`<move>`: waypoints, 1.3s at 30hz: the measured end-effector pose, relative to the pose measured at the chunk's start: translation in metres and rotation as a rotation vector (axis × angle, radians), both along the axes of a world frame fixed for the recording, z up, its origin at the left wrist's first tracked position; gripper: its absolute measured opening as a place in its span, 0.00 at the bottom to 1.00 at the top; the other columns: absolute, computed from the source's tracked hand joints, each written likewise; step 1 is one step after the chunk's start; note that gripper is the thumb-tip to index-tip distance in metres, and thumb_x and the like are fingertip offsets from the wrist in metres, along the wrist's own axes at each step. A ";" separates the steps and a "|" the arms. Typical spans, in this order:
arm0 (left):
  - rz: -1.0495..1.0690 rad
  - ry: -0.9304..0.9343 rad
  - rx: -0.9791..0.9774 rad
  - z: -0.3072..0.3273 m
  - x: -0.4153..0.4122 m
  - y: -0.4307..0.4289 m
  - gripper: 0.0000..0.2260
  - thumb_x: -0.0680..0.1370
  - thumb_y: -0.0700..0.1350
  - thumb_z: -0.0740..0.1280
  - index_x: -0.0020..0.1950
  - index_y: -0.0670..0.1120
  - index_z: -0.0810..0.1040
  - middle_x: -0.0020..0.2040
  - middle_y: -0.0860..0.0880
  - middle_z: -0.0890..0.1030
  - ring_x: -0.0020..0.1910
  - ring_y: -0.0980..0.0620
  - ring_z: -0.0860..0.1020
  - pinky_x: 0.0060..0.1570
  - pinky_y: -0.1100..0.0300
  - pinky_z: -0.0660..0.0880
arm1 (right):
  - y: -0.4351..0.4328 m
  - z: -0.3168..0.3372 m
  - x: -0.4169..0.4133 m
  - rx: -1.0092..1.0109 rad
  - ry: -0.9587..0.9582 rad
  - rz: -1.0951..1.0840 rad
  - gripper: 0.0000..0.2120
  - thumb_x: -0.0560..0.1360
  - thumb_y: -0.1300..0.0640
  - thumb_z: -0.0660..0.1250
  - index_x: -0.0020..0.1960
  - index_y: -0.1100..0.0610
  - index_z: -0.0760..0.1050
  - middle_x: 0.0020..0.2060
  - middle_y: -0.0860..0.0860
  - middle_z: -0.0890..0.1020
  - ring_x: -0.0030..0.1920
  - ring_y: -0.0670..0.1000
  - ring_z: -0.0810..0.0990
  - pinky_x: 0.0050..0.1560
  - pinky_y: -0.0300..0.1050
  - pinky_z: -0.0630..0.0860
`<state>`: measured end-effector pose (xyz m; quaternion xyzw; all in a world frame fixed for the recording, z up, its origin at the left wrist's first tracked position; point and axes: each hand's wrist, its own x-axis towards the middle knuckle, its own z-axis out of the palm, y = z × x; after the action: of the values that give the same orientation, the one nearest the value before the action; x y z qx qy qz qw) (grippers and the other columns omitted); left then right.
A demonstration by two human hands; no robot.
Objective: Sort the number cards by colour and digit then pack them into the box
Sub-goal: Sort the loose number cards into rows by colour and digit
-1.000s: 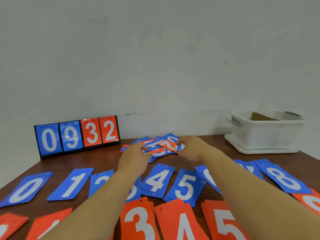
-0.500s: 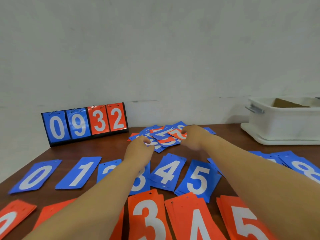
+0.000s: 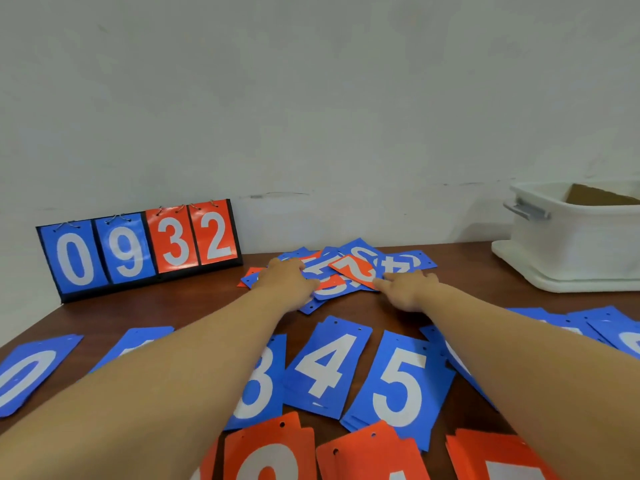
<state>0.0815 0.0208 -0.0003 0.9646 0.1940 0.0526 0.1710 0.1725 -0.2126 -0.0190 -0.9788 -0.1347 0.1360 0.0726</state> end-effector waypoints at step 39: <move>-0.018 -0.567 -0.331 0.049 -0.045 0.008 0.15 0.77 0.33 0.63 0.55 0.51 0.79 0.56 0.48 0.77 0.42 0.53 0.76 0.31 0.59 0.71 | -0.003 0.023 -0.034 0.586 -0.312 -0.230 0.21 0.76 0.66 0.64 0.67 0.52 0.77 0.65 0.53 0.79 0.62 0.54 0.78 0.60 0.42 0.76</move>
<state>0.0362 0.0284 0.0488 0.8724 0.1361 0.2852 0.3730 0.1380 -0.2158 0.0042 -0.9341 -0.0662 -0.0688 0.3440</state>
